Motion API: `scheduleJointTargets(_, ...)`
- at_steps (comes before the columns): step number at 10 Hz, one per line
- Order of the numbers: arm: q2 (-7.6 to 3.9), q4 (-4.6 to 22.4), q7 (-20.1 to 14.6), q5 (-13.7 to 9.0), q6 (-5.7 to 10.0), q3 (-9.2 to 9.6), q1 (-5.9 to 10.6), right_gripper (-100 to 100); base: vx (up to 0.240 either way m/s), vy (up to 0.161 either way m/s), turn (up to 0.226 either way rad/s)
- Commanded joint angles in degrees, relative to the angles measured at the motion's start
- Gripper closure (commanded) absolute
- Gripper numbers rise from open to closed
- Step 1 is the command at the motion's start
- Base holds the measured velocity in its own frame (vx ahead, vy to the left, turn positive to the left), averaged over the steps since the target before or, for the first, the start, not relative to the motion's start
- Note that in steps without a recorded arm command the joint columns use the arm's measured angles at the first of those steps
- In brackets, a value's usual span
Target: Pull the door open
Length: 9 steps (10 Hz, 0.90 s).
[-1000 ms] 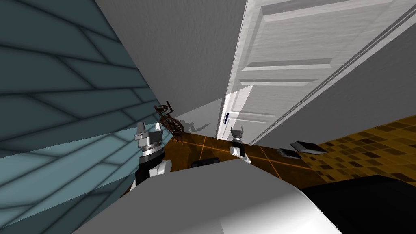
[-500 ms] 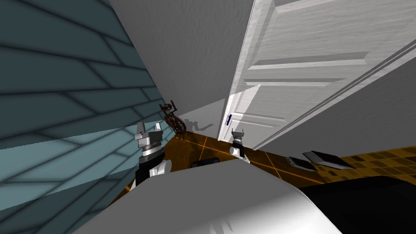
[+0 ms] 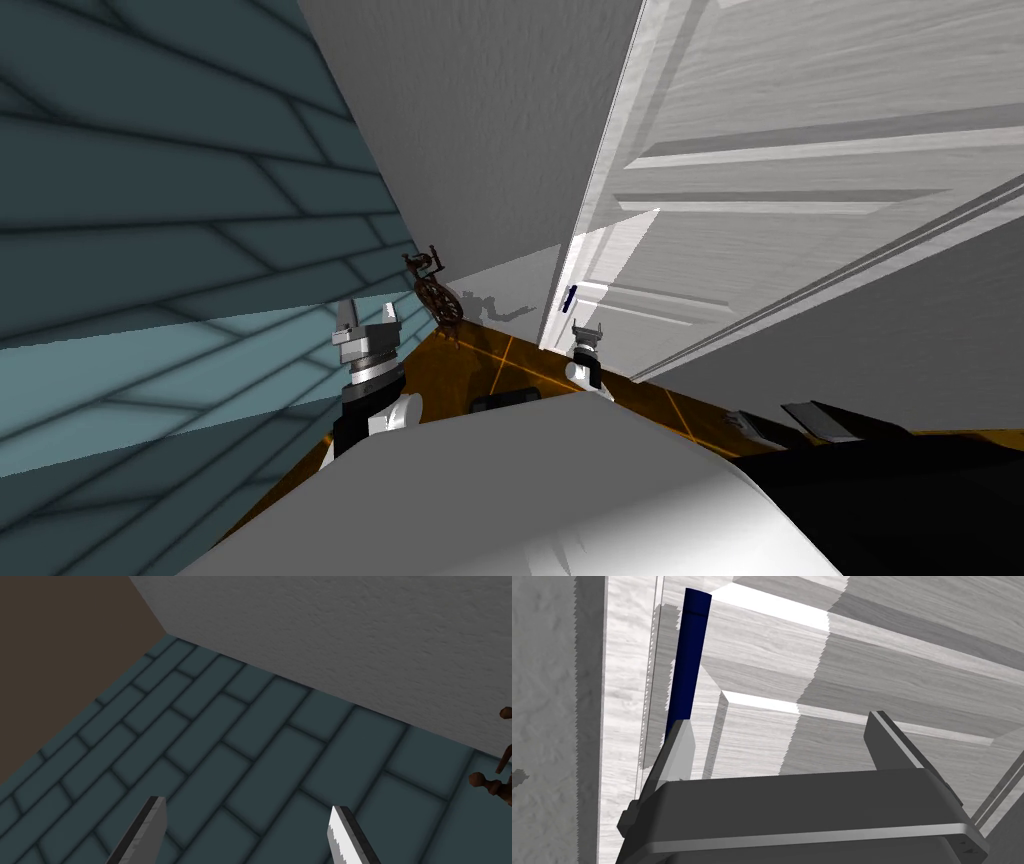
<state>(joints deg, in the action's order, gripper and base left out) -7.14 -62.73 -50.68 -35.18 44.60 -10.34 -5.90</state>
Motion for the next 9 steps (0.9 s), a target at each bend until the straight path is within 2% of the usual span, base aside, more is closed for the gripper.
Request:
scheduleJointTargets(1, -0.06, 2.2, -1.7, -1.5, 0.64, -0.35, 0.64, -100, 0.017, -0.09, 0.25)
scheduleJointTargets(2, -0.12, 3.6, -2.8, -2.4, 1.06, -0.55, 1.14, -100, 0.013, -0.097, 0.216)
scheduleJointTargets(3, -0.12, 3.6, -2.8, -2.4, 1.06, -0.55, 1.14, -100, 0.007, -0.059, 0.04)
scheduleJointTargets(4, -0.18, 5.1, -3.8, -3.3, 1.48, -0.75, 1.63, -100, 0.004, -0.038, 0.111)
scheduleJointTargets(9, -0.42, 11.2, -8.0, -7.1, 3.26, -1.61, 3.71, -100, 0.003, -0.066, 0.208)
